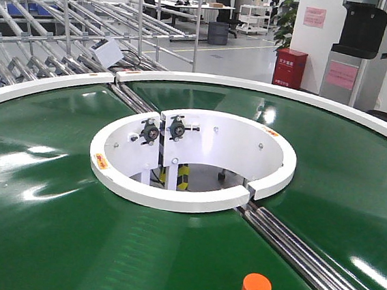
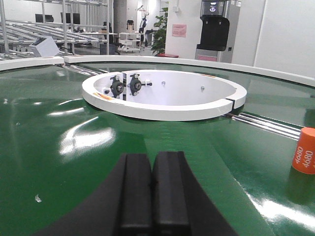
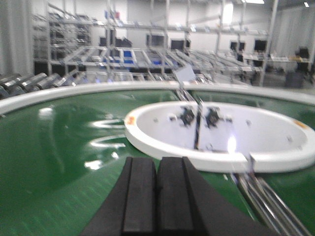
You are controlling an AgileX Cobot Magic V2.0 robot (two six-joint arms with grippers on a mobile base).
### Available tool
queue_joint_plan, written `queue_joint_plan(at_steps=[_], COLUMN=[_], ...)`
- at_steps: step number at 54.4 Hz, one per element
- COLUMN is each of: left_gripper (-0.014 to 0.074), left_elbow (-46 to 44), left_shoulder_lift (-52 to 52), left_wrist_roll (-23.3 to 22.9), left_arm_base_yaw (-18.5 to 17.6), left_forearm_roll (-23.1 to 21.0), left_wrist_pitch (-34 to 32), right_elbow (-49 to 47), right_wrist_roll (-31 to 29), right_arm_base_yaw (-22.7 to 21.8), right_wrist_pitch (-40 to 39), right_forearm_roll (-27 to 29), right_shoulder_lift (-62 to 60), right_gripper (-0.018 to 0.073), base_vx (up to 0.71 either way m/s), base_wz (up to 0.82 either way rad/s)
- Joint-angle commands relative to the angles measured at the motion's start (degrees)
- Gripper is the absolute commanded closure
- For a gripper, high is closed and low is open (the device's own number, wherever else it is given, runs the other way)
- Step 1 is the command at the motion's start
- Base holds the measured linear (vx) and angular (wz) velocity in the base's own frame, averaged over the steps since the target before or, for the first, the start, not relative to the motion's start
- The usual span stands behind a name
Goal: Grab orange capacitor from left shelf to right conveyor
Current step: 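Withdraw the right gripper upward away from the cylinder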
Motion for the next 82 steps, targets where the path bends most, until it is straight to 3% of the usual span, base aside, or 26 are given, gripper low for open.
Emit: queue_joint_plan(at_steps=[1,7,10,14,22,33,43,57,82], left_gripper=[0.0603,0.0603,0.0603,0.0603,0.0603,0.0603,0.0603,0.0603,0.0603], left_elbow=[-1.71,-1.71,-1.71,-1.71,-1.71,-1.71,-1.71,-1.71,-1.71], left_shoulder_lift=[-0.27,-0.27,-0.27,-0.27,-0.27,-0.27,-0.22,-0.27,-0.27], left_wrist_roll=[-0.32,-0.32,-0.32,-0.32,-0.32,-0.32,-0.32,-0.32,-0.32], left_arm_base_yaw=[-0.44,-0.44,-0.44,-0.44,-0.44,-0.44,-0.44,-0.44,-0.44], left_forearm_roll=[-0.27,-0.27,-0.27,-0.27,-0.27,-0.27,-0.27,-0.27,-0.27], left_wrist_pitch=[-4.7,-4.7,-4.7,-4.7,-4.7,-4.7,-4.7,-4.7,-4.7], right_elbow=[-1.57,-1.14,0.69,4.62,15.34,15.21,15.21,15.21,15.21], right_wrist_roll=[-11.7,-28.6,-35.58,-39.3,-36.27,-35.92,-35.69,-29.82,-29.82], right_arm_base_yaw=[1.6,1.67,1.67,0.9,-3.8,-14.15,-22.09,-22.51,-22.51], right_wrist_pitch=[4.68,12.37,11.62,8.92,4.73,23.39,31.94,31.36,31.79], right_forearm_roll=[14.95,31.04,35.09,37.83,39.64,35.17,32.12,27.37,27.42], right_shoulder_lift=[0.26,-1.04,-2.59,-5.96,-17.32,-30.77,-38.11,-37.98,-37.98], right_gripper=[0.0571,0.0571,0.0571,0.0571,0.0571,0.0571,0.0571,0.0571,0.0571], base_vx=[0.0,0.0,0.0,0.0,0.0,0.0,0.0,0.0,0.0], base_wz=[0.0,0.0,0.0,0.0,0.0,0.0,0.0,0.0,0.0])
